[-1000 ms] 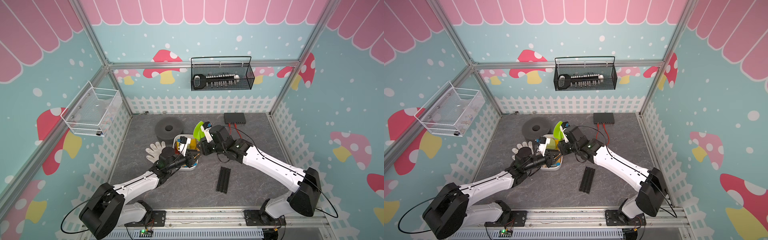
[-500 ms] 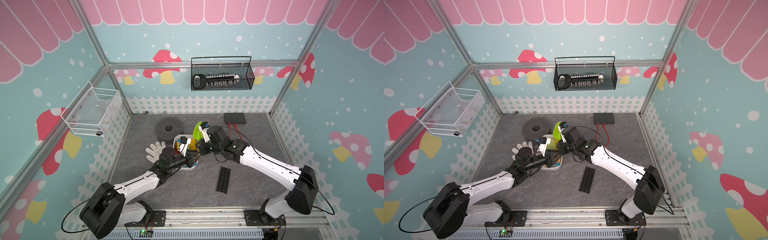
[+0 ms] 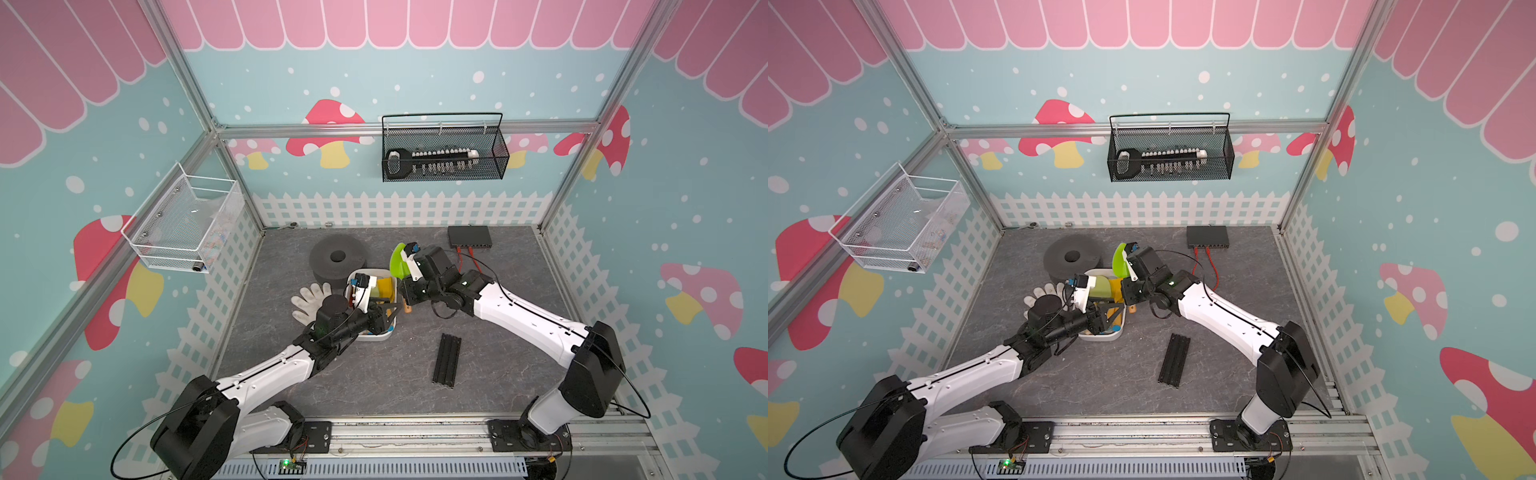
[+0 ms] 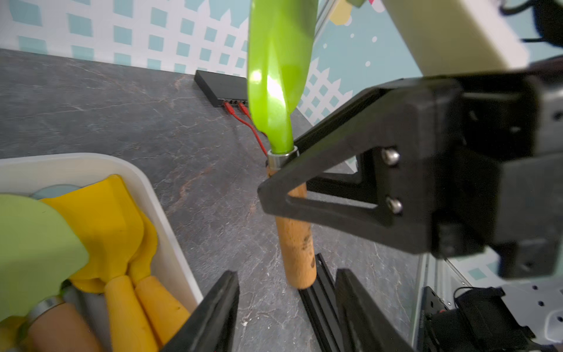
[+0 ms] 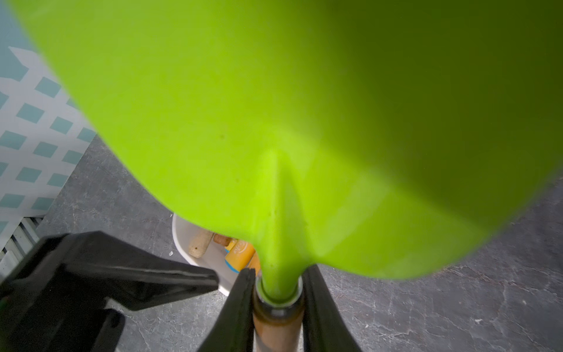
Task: Take the shovel out of the storage box
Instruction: Place the shovel at the center of the board.
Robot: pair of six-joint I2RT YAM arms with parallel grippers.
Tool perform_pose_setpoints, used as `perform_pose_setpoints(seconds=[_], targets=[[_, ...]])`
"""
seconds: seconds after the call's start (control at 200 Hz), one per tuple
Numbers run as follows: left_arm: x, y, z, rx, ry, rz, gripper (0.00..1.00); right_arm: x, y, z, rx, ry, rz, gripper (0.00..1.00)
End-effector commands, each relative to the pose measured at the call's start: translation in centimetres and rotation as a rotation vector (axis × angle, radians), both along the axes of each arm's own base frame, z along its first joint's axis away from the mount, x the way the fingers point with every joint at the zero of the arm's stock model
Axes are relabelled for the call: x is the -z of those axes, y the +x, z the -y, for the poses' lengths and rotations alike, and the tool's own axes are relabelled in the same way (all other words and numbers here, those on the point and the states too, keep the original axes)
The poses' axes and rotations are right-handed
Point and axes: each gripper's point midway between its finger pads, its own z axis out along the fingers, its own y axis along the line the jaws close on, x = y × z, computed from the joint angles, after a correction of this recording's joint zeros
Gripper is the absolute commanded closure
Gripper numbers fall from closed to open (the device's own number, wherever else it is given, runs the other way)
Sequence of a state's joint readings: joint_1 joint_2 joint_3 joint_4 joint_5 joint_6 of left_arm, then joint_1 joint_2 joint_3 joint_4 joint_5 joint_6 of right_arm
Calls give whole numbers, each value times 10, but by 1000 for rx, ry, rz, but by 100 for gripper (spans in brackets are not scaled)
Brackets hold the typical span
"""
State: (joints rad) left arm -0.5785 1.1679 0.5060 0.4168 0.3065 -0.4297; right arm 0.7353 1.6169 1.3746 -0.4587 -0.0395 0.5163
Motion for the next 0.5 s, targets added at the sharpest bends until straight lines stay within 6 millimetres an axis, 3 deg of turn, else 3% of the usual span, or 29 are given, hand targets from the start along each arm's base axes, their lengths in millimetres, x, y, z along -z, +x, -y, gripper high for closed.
perform_pose_setpoints(seconds=[0.0,0.425,0.445,0.495], targets=[[6,12,-20,-130,94,-1,45,4,16,5,-2,29,-47,76],[28,28,-45,-275,247,-66,42,57,79,25,98,72,-210,75],[29,28,-45,-280,251,-68,42,72,82,24,101,58,-238,75],[30,30,-47,-288,259,-73,41,81,88,23,105,54,-257,75]])
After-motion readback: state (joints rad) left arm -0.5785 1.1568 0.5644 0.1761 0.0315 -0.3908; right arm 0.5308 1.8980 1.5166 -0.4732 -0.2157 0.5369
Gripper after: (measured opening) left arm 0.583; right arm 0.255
